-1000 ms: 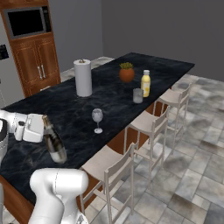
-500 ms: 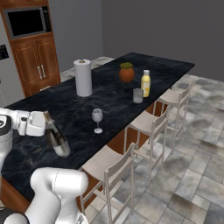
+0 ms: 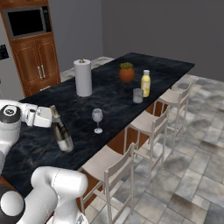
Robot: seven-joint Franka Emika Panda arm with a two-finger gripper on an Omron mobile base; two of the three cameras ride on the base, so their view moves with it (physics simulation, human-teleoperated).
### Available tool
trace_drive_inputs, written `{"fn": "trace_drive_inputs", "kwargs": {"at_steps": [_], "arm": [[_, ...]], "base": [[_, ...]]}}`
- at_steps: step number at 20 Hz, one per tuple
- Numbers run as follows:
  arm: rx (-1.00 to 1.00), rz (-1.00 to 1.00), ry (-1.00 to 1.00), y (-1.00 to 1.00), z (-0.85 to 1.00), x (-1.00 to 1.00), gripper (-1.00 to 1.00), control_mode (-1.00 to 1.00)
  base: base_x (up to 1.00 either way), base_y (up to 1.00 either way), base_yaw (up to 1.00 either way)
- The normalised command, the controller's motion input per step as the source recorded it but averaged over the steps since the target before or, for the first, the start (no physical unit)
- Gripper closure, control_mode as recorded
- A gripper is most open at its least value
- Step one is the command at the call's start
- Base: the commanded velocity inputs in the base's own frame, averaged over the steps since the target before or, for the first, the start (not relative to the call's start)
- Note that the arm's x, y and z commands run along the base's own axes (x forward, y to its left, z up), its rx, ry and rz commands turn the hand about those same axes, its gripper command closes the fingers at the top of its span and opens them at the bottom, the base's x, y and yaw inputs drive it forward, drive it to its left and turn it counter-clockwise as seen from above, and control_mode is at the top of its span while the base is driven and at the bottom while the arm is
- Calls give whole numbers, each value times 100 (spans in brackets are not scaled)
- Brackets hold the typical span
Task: There is a wine glass and glass cup on the dining counter. Place the wine bottle next to the wine glass and the juice bottle next to the glass cup.
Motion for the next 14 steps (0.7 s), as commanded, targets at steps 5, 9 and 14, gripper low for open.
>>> {"fn": "trace_drive_inputs", "kwargs": {"at_steps": [5, 9, 14], "arm": [[1, 0, -1, -16, 0, 18, 100, -100], [6, 0, -5, -19, -4, 5, 100, -100], [11, 4, -13, -21, -2, 0, 100, -100]], "base": [[0, 0, 0], [0, 0, 0], [0, 0, 0]]}}
